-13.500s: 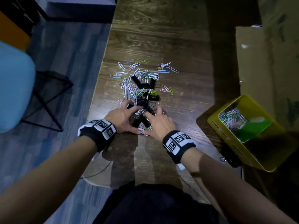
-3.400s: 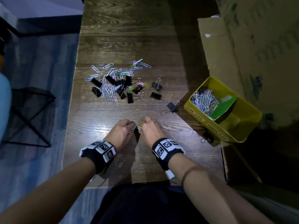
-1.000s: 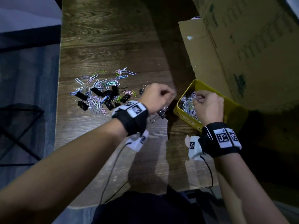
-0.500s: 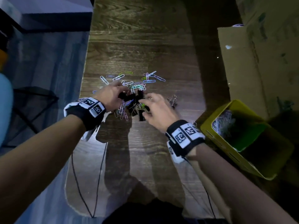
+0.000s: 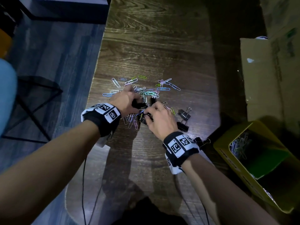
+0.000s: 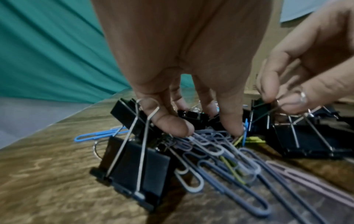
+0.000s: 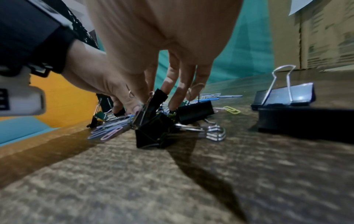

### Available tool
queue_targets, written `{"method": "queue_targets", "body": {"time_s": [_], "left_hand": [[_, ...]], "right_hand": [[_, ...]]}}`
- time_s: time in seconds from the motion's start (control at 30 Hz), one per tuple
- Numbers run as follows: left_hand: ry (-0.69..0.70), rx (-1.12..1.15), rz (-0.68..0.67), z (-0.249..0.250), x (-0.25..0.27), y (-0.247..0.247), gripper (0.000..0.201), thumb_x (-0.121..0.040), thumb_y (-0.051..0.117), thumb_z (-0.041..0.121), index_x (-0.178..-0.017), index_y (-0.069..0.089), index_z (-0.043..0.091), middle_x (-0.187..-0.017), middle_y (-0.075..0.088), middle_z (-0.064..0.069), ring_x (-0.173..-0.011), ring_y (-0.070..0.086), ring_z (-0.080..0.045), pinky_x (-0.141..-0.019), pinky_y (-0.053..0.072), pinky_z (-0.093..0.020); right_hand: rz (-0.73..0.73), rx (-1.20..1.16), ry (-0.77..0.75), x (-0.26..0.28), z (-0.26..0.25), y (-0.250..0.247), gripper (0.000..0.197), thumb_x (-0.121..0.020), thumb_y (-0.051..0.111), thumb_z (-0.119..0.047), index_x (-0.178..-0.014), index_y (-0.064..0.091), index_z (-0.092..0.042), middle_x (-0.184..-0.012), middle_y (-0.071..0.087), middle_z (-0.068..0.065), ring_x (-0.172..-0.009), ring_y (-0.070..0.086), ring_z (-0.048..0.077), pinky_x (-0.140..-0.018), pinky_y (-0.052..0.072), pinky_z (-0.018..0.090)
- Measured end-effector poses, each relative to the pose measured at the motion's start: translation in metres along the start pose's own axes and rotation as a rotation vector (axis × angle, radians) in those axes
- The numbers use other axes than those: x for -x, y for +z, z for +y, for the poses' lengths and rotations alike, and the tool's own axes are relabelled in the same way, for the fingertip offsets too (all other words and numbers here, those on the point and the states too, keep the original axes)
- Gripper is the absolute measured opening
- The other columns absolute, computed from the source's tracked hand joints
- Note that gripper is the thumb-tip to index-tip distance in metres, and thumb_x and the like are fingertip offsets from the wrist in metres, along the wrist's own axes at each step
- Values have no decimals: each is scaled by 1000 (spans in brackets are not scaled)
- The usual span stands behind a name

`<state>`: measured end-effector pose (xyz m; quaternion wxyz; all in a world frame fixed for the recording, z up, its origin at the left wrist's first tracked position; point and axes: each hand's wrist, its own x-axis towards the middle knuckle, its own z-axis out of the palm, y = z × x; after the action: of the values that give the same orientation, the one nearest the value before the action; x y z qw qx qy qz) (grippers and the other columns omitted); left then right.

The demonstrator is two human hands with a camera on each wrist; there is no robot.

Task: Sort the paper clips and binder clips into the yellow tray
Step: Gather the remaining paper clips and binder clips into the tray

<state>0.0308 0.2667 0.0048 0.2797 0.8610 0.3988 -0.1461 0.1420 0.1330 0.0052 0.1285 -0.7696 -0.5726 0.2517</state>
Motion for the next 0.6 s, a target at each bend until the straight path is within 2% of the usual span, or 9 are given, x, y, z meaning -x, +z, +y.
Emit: {"method": "queue_targets", "body": {"time_s": [0.07,0.13,0.2,0.3,0.33,0.37,0.47,0.53,0.6], "left_hand": [[2,68,1,-5,-2,-1,37,-63,82,29,-96,66,22,-109,45,-4,-99,54,-25,-89,47,-38],[15,134,31,-8,-2,-4,37,-61,85,28,-93,67,19,-105,47,-6,-98,53,-23,-90,44,-31],[37,219,74,-9,-1,-14,35,-61,85,26,-90,68,16,-100,50,-6,-89,54,-19,-81,43,-25],[40,360,100,-10,-9,-38,28,-65,83,23,-86,67,13,-95,58,-3,-59,51,3,-59,40,-14],[38,368,123,-11,-16,-46,26,-66,82,24,-85,66,14,-93,61,-1,-57,51,5,-58,40,-12],[26,348,151,-13,-25,-53,26,-67,82,26,-84,66,15,-93,63,-1,-62,55,3,-62,43,-15],[-43,188,230,-16,-53,-66,31,-68,80,30,-92,67,14,-103,59,-11,-88,58,-24,-77,44,-28],[-86,79,227,-17,-69,-66,36,-70,79,29,-98,66,11,-113,50,-16,-98,52,-27,-83,40,-28],[-113,29,202,-17,-78,-62,39,-70,78,27,-102,66,8,-115,50,-20,-107,48,-29,-85,39,-29]], "right_hand": [[30,-74,-18,-1,2,0,17,-88,56,-18,-101,67,-17,-101,52,7,-72,58,29,-70,50,35],[38,-121,-33,-1,6,2,14,-87,57,-12,-95,69,-13,-96,51,7,-65,51,23,-66,46,29],[25,-156,-52,-2,10,4,15,-86,58,-8,-93,70,-11,-95,52,8,-64,47,18,-66,42,25],[-6,-197,-46,-1,11,4,17,-86,55,-3,-94,69,-8,-95,49,4,-64,46,14,-66,40,22],[-13,-221,-31,-2,11,4,18,-86,54,-2,-95,69,-8,-94,47,1,-62,45,11,-66,38,21],[-11,-250,-19,-2,11,2,19,-87,54,-2,-95,69,-8,-94,46,-1,-59,43,7,-65,37,19],[-1,-300,-3,-2,11,0,22,-87,53,2,-94,70,-9,-91,45,-3,-58,41,-1,-63,37,17],[-22,-299,2,-2,10,-1,24,-87,52,4,-95,70,-10,-91,45,-3,-64,49,9,-64,44,24],[-37,-299,17,0,11,-3,26,-88,53,4,-97,70,-12,-93,46,-2,-73,54,18,-69,49,30]]}}
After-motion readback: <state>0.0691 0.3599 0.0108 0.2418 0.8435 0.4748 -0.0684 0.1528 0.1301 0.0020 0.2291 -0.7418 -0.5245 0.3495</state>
